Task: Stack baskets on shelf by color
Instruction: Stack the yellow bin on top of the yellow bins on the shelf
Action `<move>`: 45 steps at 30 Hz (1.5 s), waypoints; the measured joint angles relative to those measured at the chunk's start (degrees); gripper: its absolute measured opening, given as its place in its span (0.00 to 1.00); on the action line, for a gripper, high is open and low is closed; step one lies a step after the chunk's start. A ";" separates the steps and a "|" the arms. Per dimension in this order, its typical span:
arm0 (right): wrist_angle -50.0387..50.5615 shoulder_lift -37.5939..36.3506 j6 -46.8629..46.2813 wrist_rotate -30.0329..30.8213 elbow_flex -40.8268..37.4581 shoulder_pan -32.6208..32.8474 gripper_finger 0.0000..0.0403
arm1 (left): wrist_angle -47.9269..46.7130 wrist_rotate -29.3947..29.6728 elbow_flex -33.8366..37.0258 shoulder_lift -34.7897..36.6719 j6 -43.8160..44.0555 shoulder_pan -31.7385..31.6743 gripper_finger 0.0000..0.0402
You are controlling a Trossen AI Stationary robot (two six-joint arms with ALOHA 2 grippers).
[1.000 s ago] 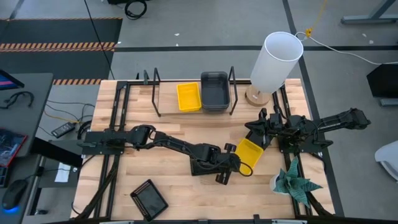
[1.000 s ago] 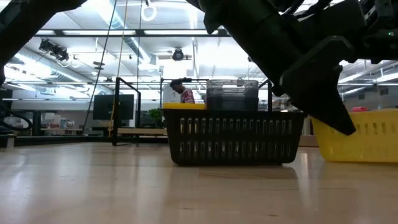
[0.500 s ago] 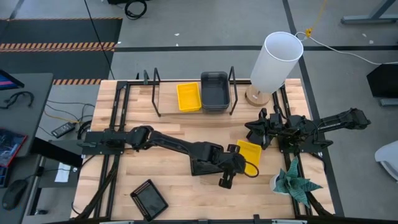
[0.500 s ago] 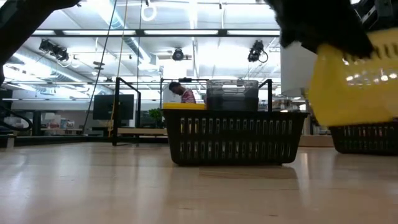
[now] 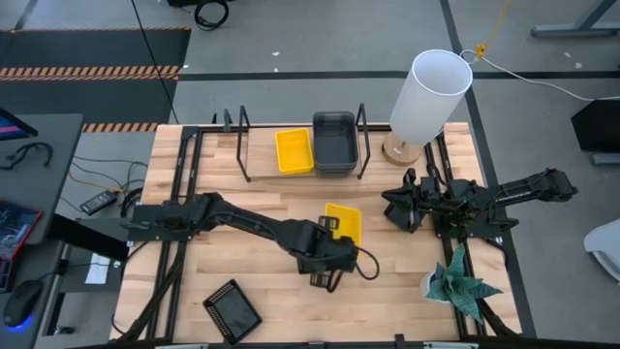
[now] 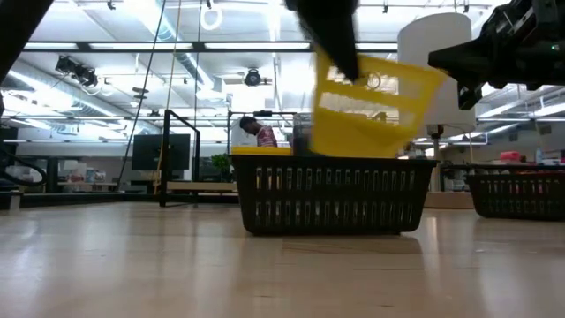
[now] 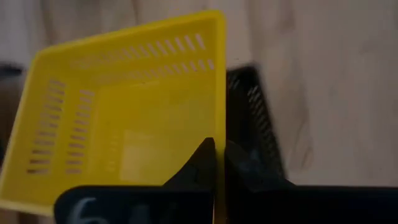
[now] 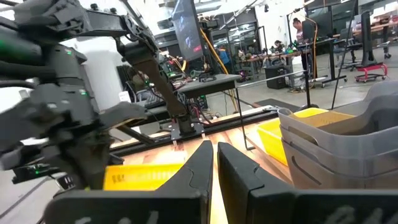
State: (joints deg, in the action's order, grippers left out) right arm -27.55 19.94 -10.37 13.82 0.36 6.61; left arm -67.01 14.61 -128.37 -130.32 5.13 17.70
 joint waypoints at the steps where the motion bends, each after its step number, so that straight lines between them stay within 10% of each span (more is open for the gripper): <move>1: -0.06 0.00 0.00 0.00 0.00 0.02 0.07 | -1.16 0.52 0.47 0.56 0.35 -0.02 0.03; 16: -0.22 0.04 0.00 0.00 0.02 0.00 0.07 | -9.42 8.91 20.13 17.64 7.07 -4.39 0.03; 27: -0.22 0.04 0.00 0.00 0.02 0.02 0.07 | 11.92 10.34 47.85 37.16 -0.87 -15.42 0.03; 45: -0.22 0.02 0.00 0.00 0.02 0.00 0.07 | 36.78 1.78 61.21 40.34 -20.31 -31.91 0.03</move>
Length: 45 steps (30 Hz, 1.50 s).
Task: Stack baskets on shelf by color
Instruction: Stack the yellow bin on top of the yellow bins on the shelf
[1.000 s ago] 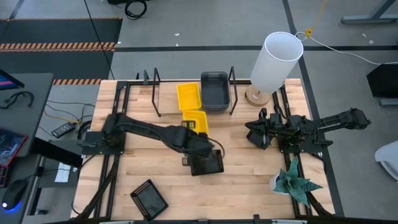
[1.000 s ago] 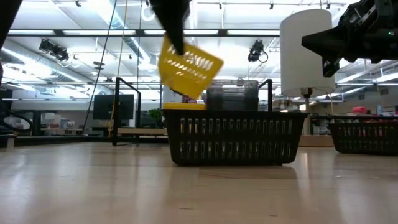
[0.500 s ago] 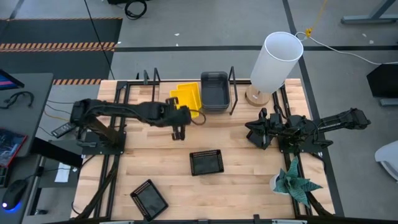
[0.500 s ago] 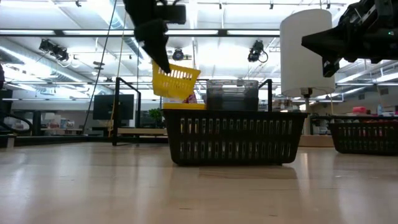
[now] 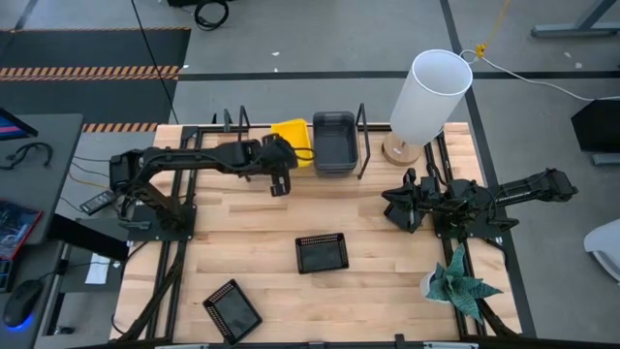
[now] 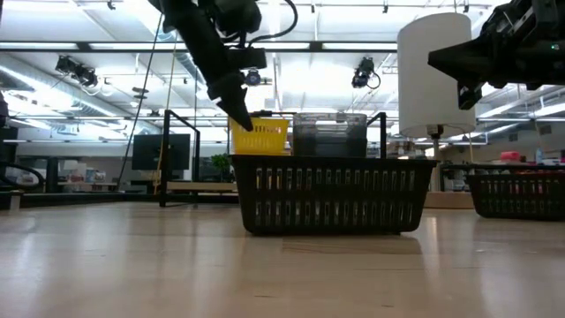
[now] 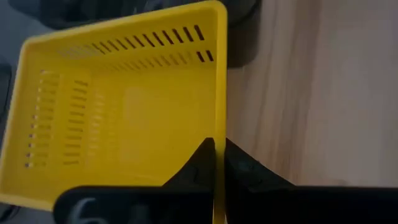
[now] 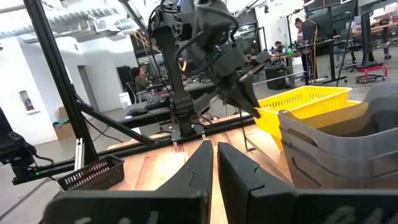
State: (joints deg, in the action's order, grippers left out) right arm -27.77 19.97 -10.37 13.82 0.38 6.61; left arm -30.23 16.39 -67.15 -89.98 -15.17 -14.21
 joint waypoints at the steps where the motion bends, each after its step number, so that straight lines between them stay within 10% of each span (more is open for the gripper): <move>1: 0.00 0.00 0.00 0.00 0.00 0.02 0.07 | 0.53 -0.27 0.02 -0.02 -0.47 -0.35 0.03; 26: 0.02 0.02 0.00 -0.04 -0.02 0.02 0.07 | 6.30 2.97 1.07 -2.86 2.09 -4.27 0.03; 45: 0.00 0.00 0.00 -0.02 -0.02 0.00 0.07 | 5.64 -1.85 0.99 -3.77 8.79 -3.62 0.37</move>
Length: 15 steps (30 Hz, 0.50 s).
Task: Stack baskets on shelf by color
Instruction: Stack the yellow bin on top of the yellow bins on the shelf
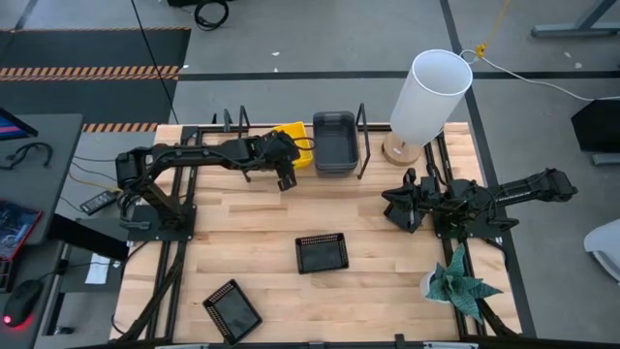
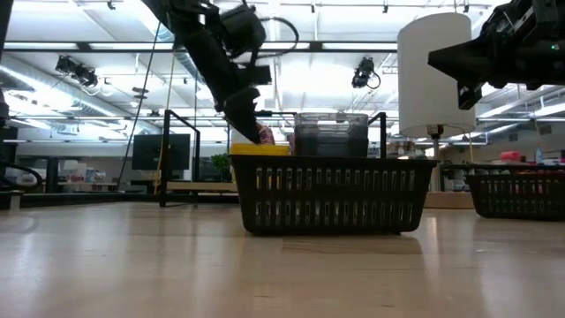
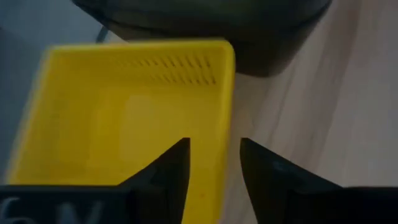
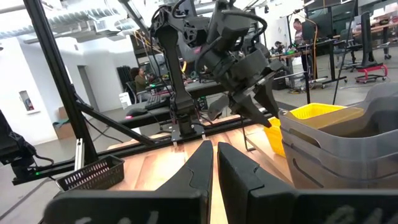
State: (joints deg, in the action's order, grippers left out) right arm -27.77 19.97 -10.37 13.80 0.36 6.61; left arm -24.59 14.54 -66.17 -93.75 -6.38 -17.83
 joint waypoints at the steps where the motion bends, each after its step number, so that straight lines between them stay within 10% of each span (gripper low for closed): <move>1: 0.02 0.02 0.00 0.00 0.00 0.02 0.07 | -0.73 -0.38 0.00 -0.59 0.13 0.00 0.37; 15: 0.00 0.00 -0.01 0.02 0.01 0.01 0.07 | -2.55 -1.69 0.06 -4.49 -8.23 2.32 0.11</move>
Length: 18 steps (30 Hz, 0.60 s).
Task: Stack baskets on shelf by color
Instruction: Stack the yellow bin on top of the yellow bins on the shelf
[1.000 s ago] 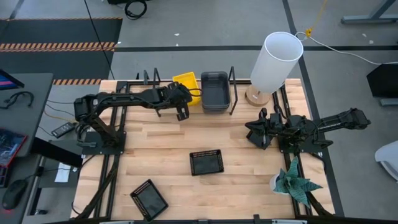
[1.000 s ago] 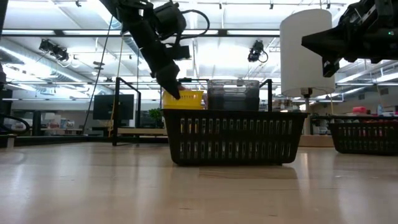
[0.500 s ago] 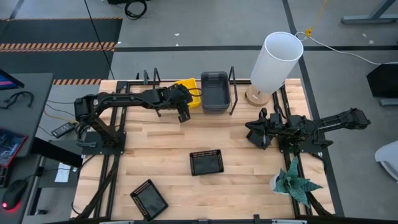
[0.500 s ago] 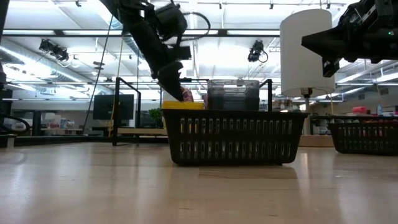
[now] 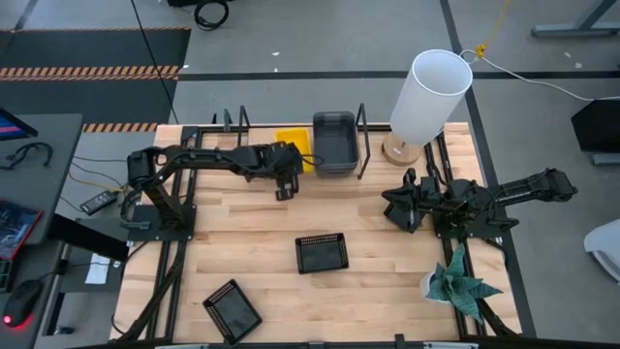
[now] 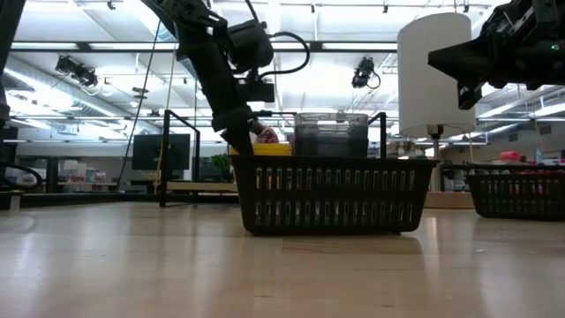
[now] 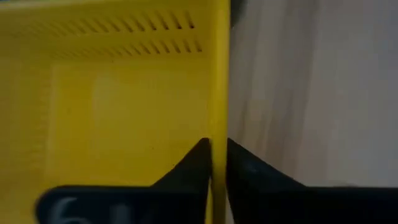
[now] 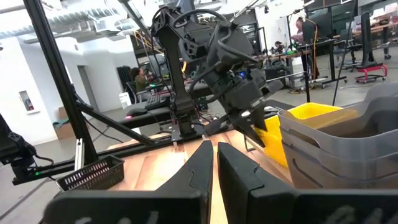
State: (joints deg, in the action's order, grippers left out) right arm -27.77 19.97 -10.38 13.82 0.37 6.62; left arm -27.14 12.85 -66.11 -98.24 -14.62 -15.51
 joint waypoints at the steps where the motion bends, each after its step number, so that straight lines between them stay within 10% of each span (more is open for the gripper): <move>1: 0.00 0.01 0.00 0.00 0.00 0.00 0.07 | -0.02 -0.45 0.00 0.00 -0.11 0.00 0.08; 7: 0.00 0.00 0.01 0.00 0.01 0.00 0.07 | -0.02 -1.00 -0.04 0.11 -0.36 0.02 0.07; 18: 0.00 0.00 0.01 -0.02 0.01 0.00 0.07 | 0.69 2.79 -0.02 0.09 -0.35 0.63 0.45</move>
State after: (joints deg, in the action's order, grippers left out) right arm -27.77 19.97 -10.37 13.81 0.38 6.62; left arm -26.44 15.64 -66.13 -98.15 -14.96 -14.88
